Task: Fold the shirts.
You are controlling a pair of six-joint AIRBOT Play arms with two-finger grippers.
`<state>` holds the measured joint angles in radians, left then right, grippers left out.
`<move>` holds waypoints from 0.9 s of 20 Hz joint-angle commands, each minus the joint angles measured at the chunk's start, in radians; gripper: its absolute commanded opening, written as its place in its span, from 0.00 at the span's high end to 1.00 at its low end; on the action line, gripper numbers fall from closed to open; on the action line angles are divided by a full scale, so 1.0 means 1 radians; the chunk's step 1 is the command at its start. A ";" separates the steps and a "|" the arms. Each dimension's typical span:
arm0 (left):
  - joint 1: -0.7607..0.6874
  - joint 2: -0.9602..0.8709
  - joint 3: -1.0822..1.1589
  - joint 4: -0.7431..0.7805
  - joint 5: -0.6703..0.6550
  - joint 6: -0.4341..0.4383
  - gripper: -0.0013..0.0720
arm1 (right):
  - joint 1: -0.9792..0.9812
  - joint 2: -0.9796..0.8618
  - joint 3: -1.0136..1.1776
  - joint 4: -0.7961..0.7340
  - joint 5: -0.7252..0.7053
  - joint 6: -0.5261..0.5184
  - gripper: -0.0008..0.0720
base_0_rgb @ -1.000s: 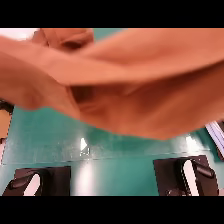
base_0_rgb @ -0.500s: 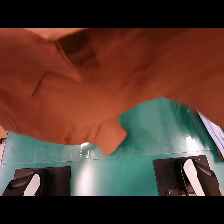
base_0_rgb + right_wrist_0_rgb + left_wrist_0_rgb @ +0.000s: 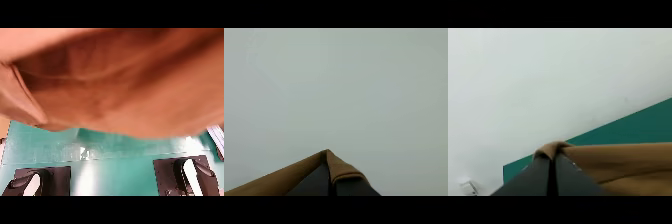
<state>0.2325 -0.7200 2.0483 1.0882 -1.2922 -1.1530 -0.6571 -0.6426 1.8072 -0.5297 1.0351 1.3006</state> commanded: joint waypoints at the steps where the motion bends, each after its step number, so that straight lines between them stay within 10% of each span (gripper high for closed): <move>1: 0.000 -0.089 -0.123 -0.086 -0.016 -0.001 0.95 | 0.002 -0.050 -0.168 0.015 0.091 0.026 0.96; 6: 0.000 -0.319 -0.461 -0.273 -0.026 0.055 0.95 | 0.171 -0.250 -0.503 -0.053 0.111 -0.036 0.96; 11: -0.117 -0.564 -0.786 -0.321 0.256 0.231 0.95 | 0.429 -0.475 -0.744 -0.125 -0.235 -0.080 0.96; 18: -0.188 -0.762 -0.731 -0.413 0.567 0.255 0.95 | 0.521 -0.814 -0.557 -0.126 -0.327 -0.103 0.96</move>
<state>0.0616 -1.4288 1.3052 0.7170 -0.8574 -0.9184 -0.1669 -1.3411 1.1748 -0.6487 0.7414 1.2118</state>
